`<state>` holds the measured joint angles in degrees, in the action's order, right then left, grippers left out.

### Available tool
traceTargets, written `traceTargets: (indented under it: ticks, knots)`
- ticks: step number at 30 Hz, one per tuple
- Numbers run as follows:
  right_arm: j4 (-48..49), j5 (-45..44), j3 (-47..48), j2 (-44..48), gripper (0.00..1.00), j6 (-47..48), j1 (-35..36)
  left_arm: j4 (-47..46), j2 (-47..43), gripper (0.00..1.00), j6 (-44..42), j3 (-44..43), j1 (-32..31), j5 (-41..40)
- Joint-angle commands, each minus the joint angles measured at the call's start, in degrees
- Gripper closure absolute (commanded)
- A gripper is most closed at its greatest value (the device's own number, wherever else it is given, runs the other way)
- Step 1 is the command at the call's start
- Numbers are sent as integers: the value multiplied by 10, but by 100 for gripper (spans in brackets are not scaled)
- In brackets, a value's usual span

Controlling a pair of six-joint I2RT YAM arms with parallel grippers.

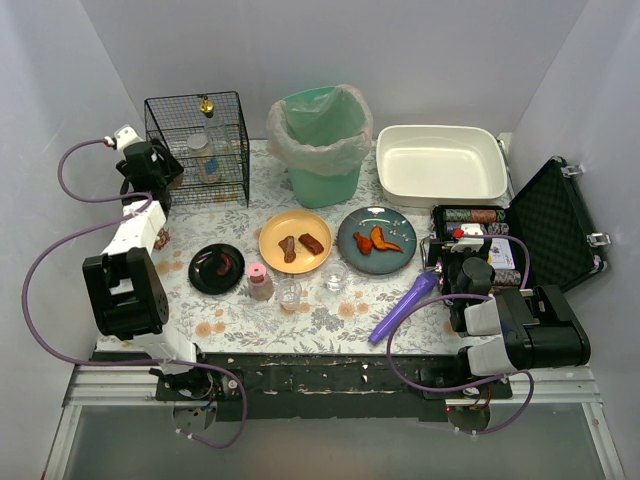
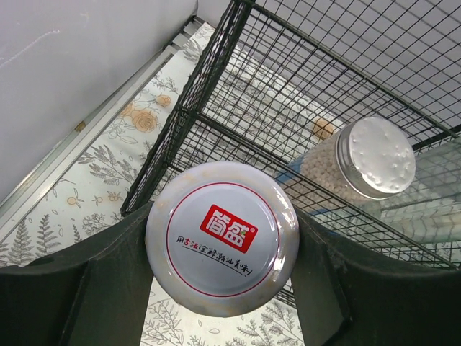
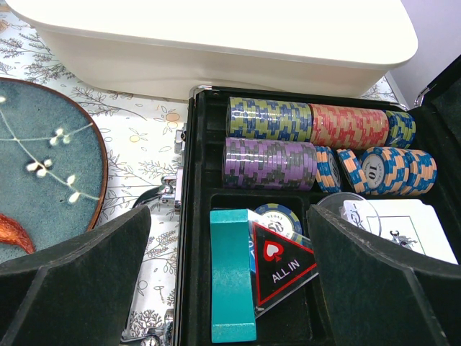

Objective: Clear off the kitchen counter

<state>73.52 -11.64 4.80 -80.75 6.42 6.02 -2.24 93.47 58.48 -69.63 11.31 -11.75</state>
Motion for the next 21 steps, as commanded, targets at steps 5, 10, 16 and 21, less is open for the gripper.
traceTargets:
  ticks: [5, 10, 16, 21]
  knots:
    - [37, -5, -1, -2, 2, 7, 2, -100, 10, 100, -3, 8, 2, 16]
    - [37, -6, -1, -2, 2, 7, 2, -116, 28, 100, -6, 12, 2, 22]
    - [37, -5, -1, -2, 2, 7, 2, -116, 51, 100, -19, 5, 1, 33]
    - [37, -6, -1, -3, 2, 7, 3, -115, 68, 100, -34, 5, 0, 56]
